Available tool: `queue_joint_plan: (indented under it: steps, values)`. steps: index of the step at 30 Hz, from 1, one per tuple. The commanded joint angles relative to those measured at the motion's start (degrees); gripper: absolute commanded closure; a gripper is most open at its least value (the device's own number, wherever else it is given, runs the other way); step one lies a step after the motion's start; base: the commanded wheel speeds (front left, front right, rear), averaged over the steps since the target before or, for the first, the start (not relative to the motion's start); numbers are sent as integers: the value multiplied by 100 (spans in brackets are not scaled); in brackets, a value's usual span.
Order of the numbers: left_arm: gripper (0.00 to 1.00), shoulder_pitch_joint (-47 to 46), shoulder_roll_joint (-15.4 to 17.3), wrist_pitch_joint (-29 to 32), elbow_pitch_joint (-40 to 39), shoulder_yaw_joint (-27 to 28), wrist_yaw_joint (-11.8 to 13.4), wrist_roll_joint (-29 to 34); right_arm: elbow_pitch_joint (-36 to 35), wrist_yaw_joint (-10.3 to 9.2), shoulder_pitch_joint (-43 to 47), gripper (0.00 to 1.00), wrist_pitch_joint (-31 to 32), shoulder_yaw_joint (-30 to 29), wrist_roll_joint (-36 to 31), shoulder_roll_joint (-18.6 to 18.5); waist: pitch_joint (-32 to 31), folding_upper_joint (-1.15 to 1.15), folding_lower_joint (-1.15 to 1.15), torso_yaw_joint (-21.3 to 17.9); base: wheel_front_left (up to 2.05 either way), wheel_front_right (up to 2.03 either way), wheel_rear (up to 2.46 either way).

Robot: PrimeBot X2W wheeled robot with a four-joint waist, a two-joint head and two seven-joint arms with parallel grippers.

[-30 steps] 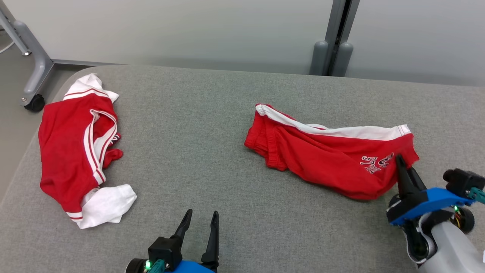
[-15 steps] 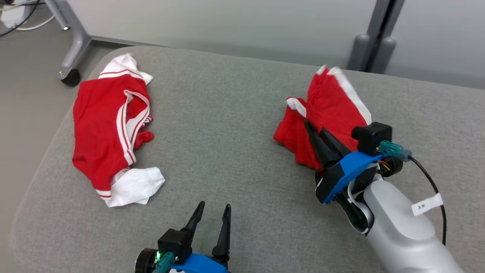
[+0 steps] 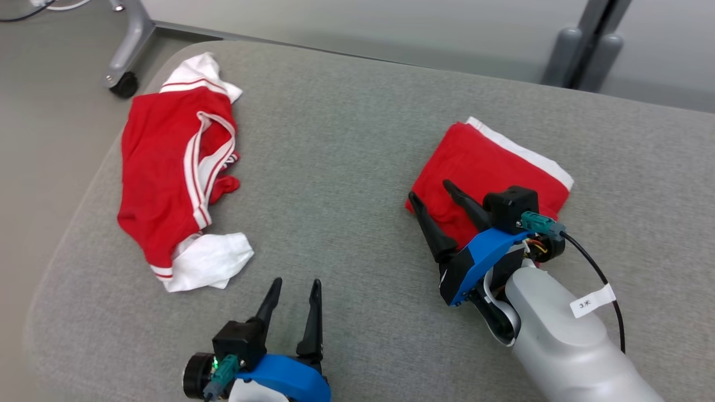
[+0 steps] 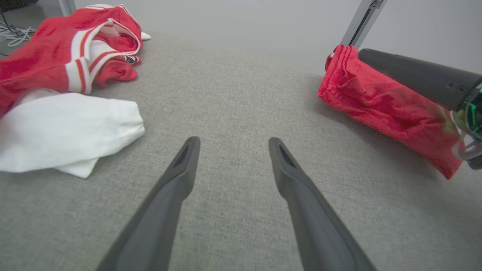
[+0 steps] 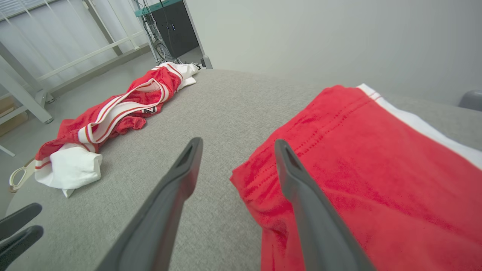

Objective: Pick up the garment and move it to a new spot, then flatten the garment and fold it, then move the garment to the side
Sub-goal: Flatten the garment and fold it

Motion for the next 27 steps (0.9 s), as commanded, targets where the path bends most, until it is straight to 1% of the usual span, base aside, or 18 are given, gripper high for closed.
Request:
queue_joint_plan:
  steps: [1,2,5,8,13,14,18,20,24,27]
  values:
    - [0,-113,1,0,-48,89,20,69,-89,0,59,0,-39,-14,53,-9,-97,0,-1,-166,0,0,0]
    - [0,-145,1,0,-59,145,15,111,-165,0,92,0,-45,-62,50,-32,-121,0,-1,-243,0,0,0]
    - [0,-255,1,0,-115,316,20,236,-580,0,316,0,-46,-491,-65,-152,-208,0,-1,-493,0,0,0]
    - [0,-335,3,1,-111,496,25,406,-948,0,668,0,-49,-1130,-328,-235,-310,0,-1,-733,0,0,0]
    - [0,-335,4,0,27,856,10,779,-1284,0,1383,0,-48,-2247,-853,-194,-529,0,-1,-1089,0,0,0]
    - [0,-335,4,0,27,856,10,779,-1284,0,1383,0,-48,-2247,-853,-194,-529,0,-1,-1089,0,0,0]
    - [0,-107,2,0,96,1170,36,1055,-1441,0,1893,0,-47,-2768,-1234,-66,-685,0,-1,-1338,0,0,0]
    - [0,156,7,0,117,1334,72,1254,-1508,0,2236,0,-48,-2980,-1425,3,-816,0,-1,-1465,0,0,0]
    - [0,506,4,0,69,1459,98,1309,-1521,0,2659,0,-49,-3084,-1554,69,-986,0,-1,-1552,0,0,0]
    - [0,700,4,0,31,1459,90,1344,-1526,0,2899,0,-49,-3039,-1600,86,-1074,0,-1,-1582,0,0,0]
